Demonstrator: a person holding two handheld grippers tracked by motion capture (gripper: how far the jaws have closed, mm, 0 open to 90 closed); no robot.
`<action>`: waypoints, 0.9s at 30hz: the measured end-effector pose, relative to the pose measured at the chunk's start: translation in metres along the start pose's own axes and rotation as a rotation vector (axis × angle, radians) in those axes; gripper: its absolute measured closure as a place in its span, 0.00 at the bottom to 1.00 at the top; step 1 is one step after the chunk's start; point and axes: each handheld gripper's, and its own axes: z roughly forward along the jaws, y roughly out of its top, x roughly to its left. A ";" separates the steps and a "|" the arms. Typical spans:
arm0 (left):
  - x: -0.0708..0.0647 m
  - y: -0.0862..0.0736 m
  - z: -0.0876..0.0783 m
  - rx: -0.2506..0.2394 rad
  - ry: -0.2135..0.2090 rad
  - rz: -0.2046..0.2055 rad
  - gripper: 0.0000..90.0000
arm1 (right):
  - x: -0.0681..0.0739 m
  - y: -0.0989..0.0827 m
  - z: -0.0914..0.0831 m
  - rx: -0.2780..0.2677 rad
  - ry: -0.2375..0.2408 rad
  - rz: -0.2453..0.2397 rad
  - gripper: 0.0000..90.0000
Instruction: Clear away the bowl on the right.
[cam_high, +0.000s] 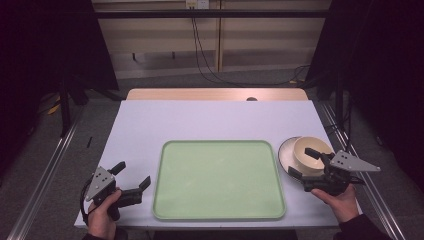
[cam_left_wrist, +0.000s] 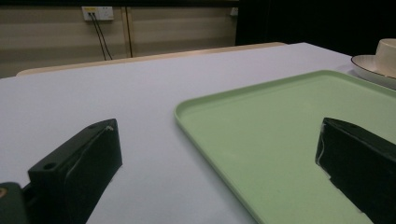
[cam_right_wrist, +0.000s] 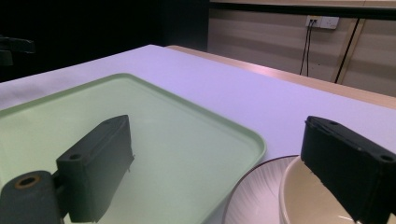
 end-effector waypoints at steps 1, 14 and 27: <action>0.000 0.000 0.000 -0.001 0.000 -0.001 0.00 | 0.000 0.000 0.000 0.003 0.005 0.003 0.10; 0.000 0.000 0.001 0.001 -0.001 -0.009 0.01 | 0.000 0.000 0.001 0.016 0.019 0.013 0.09; 0.000 0.000 0.001 0.006 -0.002 -0.003 0.00 | -0.006 0.002 -0.003 0.039 0.022 0.054 0.14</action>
